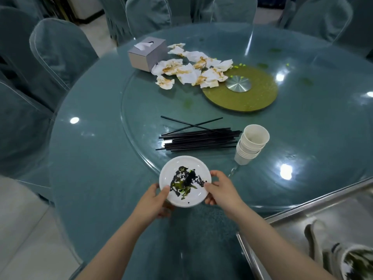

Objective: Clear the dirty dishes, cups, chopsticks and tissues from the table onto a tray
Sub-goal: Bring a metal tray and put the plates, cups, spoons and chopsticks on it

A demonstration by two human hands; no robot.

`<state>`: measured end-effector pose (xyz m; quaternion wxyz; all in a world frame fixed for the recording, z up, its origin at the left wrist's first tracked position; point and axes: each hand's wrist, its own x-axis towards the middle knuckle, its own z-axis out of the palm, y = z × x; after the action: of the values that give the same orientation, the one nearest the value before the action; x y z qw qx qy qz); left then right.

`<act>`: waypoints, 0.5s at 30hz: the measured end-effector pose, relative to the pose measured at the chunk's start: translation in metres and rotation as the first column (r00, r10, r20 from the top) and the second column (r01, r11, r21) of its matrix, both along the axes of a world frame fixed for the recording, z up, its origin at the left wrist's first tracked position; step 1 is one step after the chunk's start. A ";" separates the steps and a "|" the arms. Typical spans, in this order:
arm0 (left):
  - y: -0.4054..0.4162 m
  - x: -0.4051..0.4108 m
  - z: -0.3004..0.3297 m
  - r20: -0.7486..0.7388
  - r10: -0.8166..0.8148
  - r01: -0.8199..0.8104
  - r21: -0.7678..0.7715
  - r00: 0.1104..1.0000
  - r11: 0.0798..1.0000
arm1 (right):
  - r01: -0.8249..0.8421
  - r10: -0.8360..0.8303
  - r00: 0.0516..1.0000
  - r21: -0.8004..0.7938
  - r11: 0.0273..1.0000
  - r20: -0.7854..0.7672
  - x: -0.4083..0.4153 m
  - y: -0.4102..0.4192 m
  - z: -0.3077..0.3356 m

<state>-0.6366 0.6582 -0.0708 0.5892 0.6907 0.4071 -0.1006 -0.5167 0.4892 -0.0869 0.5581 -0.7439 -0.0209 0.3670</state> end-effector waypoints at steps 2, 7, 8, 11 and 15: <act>-0.005 0.003 0.000 0.050 0.051 -0.053 0.030 0.997 0.998 | -0.017 0.018 1.000 0.052 0.998 -0.014 -0.004 -0.004 0.003; -0.011 0.009 0.002 0.153 0.115 -0.128 0.083 0.982 0.988 | 0.205 -0.203 0.975 -0.014 0.979 0.095 0.001 -0.021 -0.004; -0.011 0.009 0.002 0.162 0.120 -0.134 0.081 0.980 0.988 | 0.292 -0.285 0.949 -0.033 0.956 0.132 0.006 -0.027 -0.007; -0.007 0.005 0.002 0.175 0.138 -0.151 0.065 0.975 0.986 | 0.480 -0.452 0.856 -0.060 0.875 0.250 0.031 -0.044 -0.012; -0.004 -0.003 0.001 0.169 0.175 -0.185 0.043 0.970 0.982 | 0.552 -0.523 0.800 -0.019 0.834 0.294 0.077 -0.049 -0.013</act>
<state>-0.6396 0.6540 -0.0700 0.6072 0.6737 0.4206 0.0226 -0.4397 0.4405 -0.0996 0.5913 -0.7907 0.1324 0.0867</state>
